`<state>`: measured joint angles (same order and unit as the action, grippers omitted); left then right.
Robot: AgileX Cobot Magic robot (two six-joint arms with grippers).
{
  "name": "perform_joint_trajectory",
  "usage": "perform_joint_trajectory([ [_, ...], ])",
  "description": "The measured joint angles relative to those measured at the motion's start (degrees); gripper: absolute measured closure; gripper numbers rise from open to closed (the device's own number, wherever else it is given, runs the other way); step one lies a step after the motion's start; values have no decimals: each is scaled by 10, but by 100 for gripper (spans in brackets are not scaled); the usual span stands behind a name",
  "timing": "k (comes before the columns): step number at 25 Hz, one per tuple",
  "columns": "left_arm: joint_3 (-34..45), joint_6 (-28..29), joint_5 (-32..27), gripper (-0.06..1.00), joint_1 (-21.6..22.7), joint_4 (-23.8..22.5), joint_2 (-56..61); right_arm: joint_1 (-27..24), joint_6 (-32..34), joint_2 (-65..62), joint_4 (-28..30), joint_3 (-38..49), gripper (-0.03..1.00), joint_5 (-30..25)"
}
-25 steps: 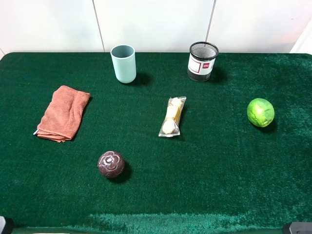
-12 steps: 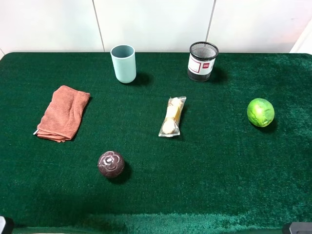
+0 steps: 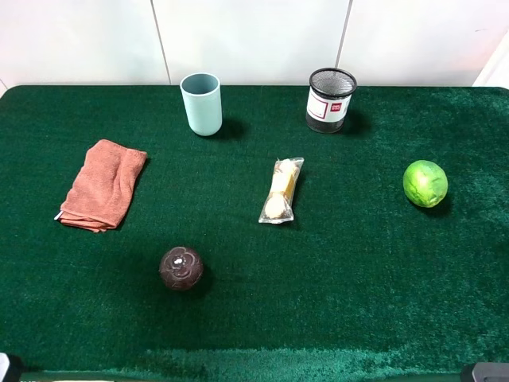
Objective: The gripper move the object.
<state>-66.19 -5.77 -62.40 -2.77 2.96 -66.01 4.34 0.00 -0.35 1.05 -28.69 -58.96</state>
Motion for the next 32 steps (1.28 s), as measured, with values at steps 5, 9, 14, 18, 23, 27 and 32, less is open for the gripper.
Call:
perform_joint_trajectory([
  [5,-66,-6,1,14,-31,-4,-92,0,0,0,0,0,27,0],
  [9,-139,-14,1,14,-64,-6,-178,0,0,0,0,0,27,0],
  [14,-208,-17,-1,14,-92,-7,-258,0,0,0,0,0,27,0],
  [18,-258,-25,-2,14,-113,-7,-315,0,0,0,0,0,27,0],
  [23,-308,-41,-3,14,-138,-7,-377,0,0,0,0,0,27,0],
  [27,-347,-48,-3,14,-158,-7,-426,0,0,0,0,0,27,0],
  [32,-394,-59,-3,14,-184,-7,-483,0,0,0,0,0,27,0],
])
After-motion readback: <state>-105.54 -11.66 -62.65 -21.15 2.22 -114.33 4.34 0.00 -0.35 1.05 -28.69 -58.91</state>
